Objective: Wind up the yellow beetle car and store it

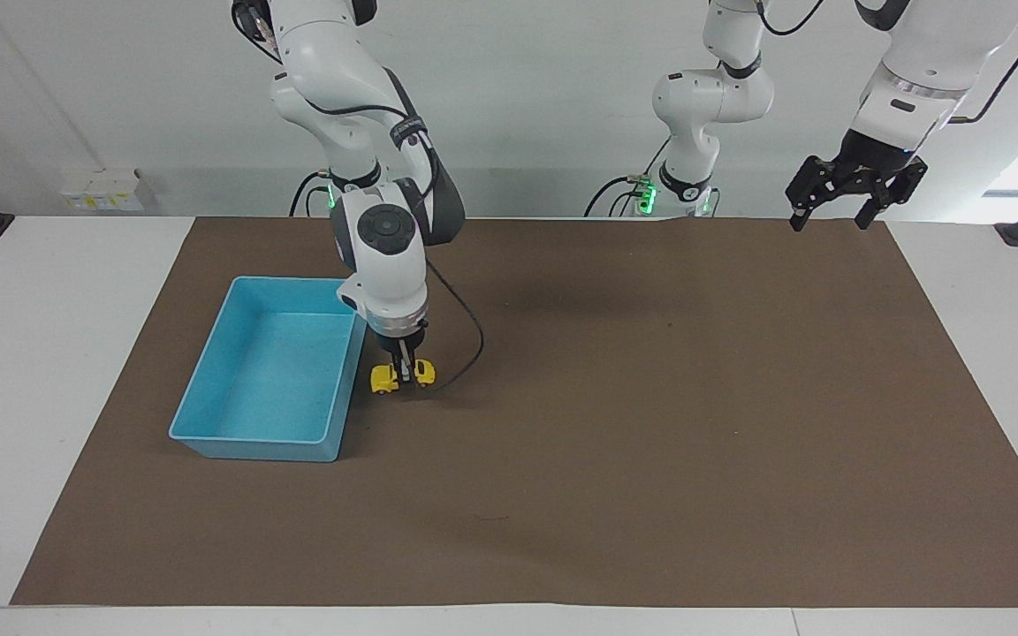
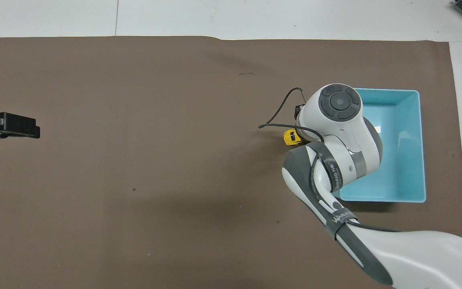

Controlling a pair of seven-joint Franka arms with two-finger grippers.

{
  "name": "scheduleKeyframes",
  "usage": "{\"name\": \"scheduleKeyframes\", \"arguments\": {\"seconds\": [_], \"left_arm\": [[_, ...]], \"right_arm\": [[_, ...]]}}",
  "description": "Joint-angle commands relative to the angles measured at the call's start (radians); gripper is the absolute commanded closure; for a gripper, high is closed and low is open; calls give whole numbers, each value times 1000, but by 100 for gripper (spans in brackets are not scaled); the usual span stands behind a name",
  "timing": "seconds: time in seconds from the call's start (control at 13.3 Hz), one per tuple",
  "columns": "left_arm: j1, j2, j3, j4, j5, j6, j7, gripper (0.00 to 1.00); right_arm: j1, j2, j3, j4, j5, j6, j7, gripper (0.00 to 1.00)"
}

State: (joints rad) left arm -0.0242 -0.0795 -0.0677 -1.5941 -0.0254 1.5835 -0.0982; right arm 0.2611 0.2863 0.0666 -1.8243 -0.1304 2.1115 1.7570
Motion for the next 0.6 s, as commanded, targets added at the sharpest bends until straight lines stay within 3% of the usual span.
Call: {"name": "scheduleKeyframes", "arguments": {"seconds": [0.0, 0.53], "left_arm": [[13, 0, 2, 11, 2, -20, 18, 0], [15, -8, 6, -6, -8, -30, 78, 0]], "right_arm": [[-8, -74, 9, -10, -14, -59, -62, 100], [-10, -205, 7, -10, -2, -171, -489, 100]]}}
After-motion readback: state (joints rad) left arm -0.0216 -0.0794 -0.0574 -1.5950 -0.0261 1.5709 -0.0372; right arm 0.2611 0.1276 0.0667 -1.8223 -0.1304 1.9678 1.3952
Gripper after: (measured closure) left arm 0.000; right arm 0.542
